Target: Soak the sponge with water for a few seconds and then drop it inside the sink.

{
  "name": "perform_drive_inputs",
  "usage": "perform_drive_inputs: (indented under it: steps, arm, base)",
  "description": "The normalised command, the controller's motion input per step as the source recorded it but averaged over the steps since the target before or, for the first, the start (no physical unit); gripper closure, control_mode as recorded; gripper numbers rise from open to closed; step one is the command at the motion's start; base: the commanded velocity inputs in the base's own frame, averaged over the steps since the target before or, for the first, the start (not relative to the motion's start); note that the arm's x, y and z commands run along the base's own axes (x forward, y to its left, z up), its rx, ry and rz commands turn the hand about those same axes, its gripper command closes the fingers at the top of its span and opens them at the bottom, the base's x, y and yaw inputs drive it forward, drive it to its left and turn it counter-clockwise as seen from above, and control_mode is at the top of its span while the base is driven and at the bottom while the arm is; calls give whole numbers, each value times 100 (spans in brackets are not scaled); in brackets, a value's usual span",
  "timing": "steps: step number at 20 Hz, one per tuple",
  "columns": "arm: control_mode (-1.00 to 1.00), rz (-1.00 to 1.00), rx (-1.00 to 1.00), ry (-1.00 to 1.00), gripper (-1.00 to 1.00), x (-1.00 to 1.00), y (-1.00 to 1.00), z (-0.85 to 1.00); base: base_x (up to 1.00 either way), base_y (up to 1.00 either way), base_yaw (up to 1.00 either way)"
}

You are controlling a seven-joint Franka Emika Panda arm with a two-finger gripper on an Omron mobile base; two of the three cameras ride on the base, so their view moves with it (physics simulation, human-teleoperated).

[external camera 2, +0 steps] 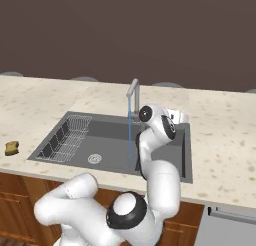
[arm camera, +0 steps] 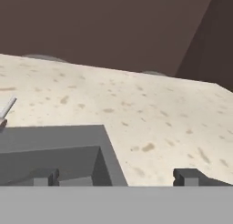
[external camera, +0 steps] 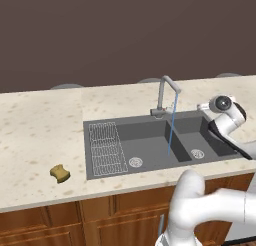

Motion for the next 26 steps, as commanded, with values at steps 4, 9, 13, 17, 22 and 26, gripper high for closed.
perform_drive_inputs:
  steps: [4, 9, 13, 17, 22, 26]
  arm:
    - [-100, -14, 8, 14, -100, -77, 3, 59]
    - [-100, -9, 8, 2, -100, -80, 0, 44]
    - [-100, -8, 7, 0, -100, -98, 1, 46]
    - [-100, -7, 5, 0, -100, -99, 9, 27]
    - [-100, -3, 1, 0, -100, -68, 22, 5]
    - [-100, 0, 0, -6, -100, -27, 20, 0]
  base:
    - [0, 0, 0]
    - [0, 0, 0]
    - [0, 0, 0]
    - [0, 0, 0]
    - [0, 0, 0]
    - [0, 0, 0]
